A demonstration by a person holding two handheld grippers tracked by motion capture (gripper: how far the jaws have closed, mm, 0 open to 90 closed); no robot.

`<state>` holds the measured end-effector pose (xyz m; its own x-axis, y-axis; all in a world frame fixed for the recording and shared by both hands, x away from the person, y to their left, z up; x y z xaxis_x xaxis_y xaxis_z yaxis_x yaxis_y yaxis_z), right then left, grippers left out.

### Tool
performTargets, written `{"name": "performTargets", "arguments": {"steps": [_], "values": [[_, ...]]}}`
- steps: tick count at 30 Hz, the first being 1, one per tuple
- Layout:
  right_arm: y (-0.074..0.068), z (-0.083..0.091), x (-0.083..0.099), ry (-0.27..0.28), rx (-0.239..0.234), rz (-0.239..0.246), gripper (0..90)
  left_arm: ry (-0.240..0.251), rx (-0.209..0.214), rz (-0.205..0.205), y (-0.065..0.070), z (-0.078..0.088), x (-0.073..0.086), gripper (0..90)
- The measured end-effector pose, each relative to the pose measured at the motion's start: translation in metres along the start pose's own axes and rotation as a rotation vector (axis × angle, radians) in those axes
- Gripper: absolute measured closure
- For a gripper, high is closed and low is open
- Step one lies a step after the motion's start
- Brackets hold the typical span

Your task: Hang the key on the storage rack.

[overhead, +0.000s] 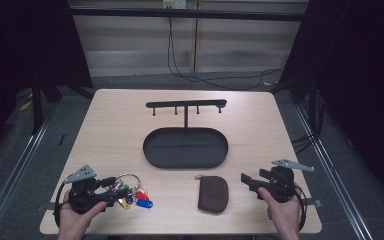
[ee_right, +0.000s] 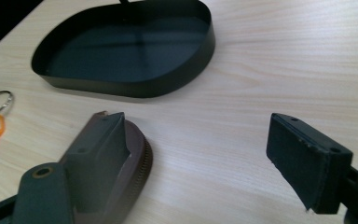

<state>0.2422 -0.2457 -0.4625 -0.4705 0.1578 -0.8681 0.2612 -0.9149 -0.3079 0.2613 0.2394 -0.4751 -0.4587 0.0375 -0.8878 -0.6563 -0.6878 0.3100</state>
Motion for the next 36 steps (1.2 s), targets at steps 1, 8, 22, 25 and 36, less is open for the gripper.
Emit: {"name": "performTargets", "arguments": {"steps": [1, 8, 22, 25, 36], "values": [[-0.001, 0.0, -0.002, -0.008, -0.011, -0.007, 19.8, -0.002, -0.001, -0.001, 0.0, -0.001, 0.0, 28.4], [-0.012, -0.005, -0.001, -0.096, -0.031, -0.026, 21.8, 0.0, -0.003, 0.003, -0.001, 0.0, 0.0, 28.4], [-0.031, -0.02, 0.001, -0.155, 0.011, 0.013, 26.1, -0.005, -0.003, 0.004, 0.0, 0.001, 0.0, 28.7], [-0.036, -0.023, 0.001, -0.204, 0.009, 0.012, 22.7, -0.01, 0.0, -0.001, -0.001, 0.001, 0.001, 28.7], [-0.049, -0.039, 0.002, -0.352, -0.024, 0.034, 16.3, -0.011, -0.002, 0.004, -0.001, 0.0, 0.001, 28.8]]}}
Point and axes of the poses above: each handheld gripper's, and its own axes: z roughly backward along the jaws, x roughly out of its underside, y roughly to its right, the point moved 3 cm from there along -z, roughly forward along the jaws, and after that the axes turned 15 degrees about y, right-handed, at the moved point
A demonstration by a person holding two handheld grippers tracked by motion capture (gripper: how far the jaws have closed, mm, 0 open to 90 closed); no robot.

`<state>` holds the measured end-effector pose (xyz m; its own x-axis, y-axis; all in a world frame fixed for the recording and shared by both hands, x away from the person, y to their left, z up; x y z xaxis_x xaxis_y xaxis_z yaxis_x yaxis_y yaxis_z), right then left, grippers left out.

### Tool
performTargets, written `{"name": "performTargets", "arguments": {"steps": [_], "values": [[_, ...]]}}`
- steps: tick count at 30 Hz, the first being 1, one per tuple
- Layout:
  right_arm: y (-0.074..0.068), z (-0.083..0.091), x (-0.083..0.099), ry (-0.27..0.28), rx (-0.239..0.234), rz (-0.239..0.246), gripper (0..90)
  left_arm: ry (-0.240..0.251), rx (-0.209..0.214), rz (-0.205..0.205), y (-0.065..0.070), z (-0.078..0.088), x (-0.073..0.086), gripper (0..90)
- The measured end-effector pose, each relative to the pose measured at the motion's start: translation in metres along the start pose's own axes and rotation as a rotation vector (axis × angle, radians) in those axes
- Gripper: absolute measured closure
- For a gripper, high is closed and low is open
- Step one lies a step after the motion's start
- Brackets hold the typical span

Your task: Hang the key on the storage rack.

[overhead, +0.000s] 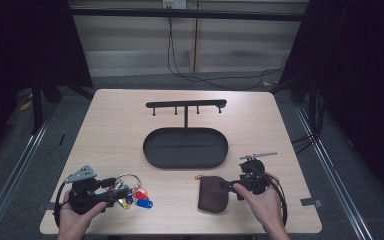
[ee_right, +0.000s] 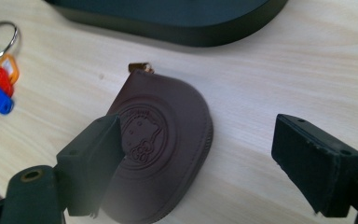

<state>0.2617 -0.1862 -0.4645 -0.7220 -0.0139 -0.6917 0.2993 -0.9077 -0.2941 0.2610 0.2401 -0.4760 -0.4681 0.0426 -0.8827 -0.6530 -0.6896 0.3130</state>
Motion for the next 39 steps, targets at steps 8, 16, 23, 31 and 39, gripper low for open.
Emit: {"name": "performTargets", "arguments": {"steps": [8, 16, 23, 31, 39], "values": [[-0.007, -0.013, 0.003, -0.124, -0.022, -0.02, 17.4, 0.006, 0.002, 0.005, 0.0, 0.0, 0.0, 28.8], [-0.01, -0.021, 0.002, -0.187, -0.019, -0.016, 19.2, 0.005, 0.008, -0.001, 0.0, 0.001, -0.001, 28.9], [-0.016, -0.032, 0.007, -0.23, -0.018, 0.016, 15.6, 0.003, 0.011, -0.008, 0.001, 0.001, -0.001, 28.5], [-0.023, -0.043, 0.01, -0.252, 0.001, 0.007, 14.0, 0.0, 0.011, -0.01, 0.001, 0.001, -0.001, 28.6], [-0.025, -0.051, 0.011, -0.262, 0.023, -0.008, 10.7, 0.0, 0.009, -0.011, 0.001, 0.001, -0.001, 28.7]]}}
Point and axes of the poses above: each handheld gripper's, and its own axes: z roughly backward along the jaws, x roughly out of its underside, y roughly to its right, the point moved 3 cm from there along -z, roughly forward along the jaws, and after that the axes turned 15 degrees about y, right-handed, at the moved point
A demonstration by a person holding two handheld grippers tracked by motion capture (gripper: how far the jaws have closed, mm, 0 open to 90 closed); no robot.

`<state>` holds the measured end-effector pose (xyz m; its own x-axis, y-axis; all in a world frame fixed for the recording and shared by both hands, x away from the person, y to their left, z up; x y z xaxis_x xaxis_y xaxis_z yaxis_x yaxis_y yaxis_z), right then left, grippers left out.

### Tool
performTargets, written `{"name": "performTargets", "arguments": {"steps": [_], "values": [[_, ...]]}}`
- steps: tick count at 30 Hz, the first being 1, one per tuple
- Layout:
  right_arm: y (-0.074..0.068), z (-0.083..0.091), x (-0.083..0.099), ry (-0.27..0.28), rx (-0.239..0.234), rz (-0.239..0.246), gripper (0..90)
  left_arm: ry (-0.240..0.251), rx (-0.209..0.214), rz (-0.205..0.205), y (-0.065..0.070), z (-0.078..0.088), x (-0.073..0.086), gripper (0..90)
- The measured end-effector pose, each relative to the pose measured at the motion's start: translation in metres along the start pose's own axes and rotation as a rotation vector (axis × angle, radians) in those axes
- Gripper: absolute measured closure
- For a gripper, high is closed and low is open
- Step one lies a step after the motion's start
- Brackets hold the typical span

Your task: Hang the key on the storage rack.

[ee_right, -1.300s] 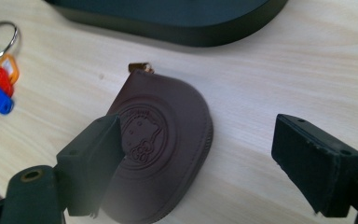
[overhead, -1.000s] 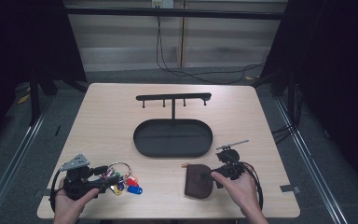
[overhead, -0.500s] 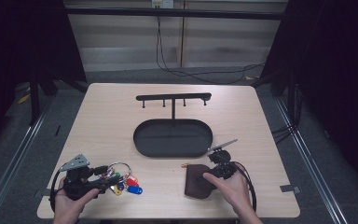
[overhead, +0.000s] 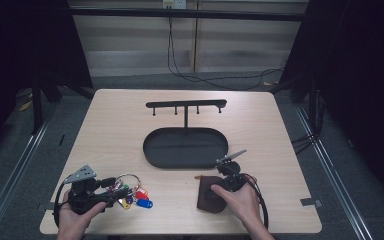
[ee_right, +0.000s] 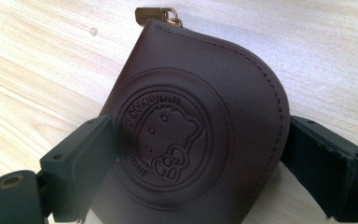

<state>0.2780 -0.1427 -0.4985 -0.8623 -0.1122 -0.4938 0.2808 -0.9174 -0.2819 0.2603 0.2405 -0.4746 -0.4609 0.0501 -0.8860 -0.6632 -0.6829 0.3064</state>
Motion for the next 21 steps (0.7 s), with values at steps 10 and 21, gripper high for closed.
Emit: {"name": "performTargets", "arguments": {"steps": [10, 21], "values": [[0.002, -0.002, -0.001, -0.022, -0.013, -0.022, 10.8, 0.007, -0.012, 0.0, 0.0, -0.001, 0.0, 29.4], [0.008, 0.009, -0.006, 0.066, -0.001, -0.068, 45.5, 0.009, -0.01, -0.001, -0.001, 0.0, -0.001, 29.3]]}}
Point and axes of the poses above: each handheld gripper's, and its own axes: z roughly backward along the jaws, x roughly out of its underside, y roughly to its right, the point moved 3 cm from there along -z, roughly forward along the jaws, and after that the axes turned 15 degrees about y, right-handed, at the moved point
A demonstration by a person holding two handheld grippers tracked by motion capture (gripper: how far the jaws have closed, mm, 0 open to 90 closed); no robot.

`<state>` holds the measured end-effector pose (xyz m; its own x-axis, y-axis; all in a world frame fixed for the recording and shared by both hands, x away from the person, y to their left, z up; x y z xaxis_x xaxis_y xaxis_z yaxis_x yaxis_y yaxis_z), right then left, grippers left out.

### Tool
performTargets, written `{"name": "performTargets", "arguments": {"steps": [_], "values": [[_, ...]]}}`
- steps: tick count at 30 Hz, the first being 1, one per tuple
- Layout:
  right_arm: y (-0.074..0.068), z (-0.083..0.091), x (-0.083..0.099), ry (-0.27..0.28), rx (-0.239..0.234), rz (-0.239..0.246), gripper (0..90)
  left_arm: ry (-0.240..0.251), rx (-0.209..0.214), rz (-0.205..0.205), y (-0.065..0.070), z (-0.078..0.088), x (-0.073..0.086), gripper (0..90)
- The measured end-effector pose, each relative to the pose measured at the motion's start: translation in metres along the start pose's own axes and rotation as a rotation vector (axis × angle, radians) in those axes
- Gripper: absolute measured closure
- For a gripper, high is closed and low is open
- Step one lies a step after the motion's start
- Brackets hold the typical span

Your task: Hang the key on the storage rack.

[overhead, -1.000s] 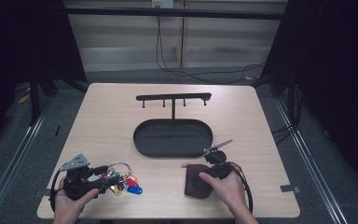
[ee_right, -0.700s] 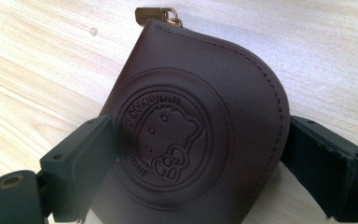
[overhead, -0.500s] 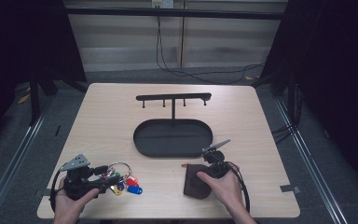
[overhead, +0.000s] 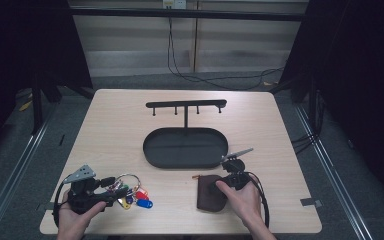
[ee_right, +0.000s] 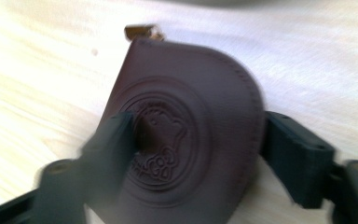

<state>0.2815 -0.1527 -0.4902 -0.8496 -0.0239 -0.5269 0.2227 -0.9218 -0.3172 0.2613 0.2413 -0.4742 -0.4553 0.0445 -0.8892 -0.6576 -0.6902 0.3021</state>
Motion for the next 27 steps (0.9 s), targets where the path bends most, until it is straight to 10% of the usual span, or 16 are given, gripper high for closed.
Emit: {"name": "performTargets", "arguments": {"steps": [16, 27], "values": [[0.004, 0.014, -0.013, 0.024, -0.033, -0.033, 77.9, 0.0, 0.0, 0.002, 0.0, 0.0, 0.0, 29.2], [-0.003, 0.024, -0.02, 0.019, -0.061, 0.015, 82.2, -0.004, -0.004, 0.011, 0.0, 0.0, 0.001, 29.3]]}}
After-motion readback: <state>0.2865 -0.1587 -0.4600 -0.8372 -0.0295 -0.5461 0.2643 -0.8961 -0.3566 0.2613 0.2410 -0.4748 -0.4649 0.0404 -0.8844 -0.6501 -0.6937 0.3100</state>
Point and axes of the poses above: each handheld gripper's, and its own axes: z roughly backward along the jaws, x roughly out of its underside, y roughly to its right, the point moved 3 cm from there along -z, roughly forward along the jaws, and after that the axes turned 15 degrees about y, right-handed, at the moved point
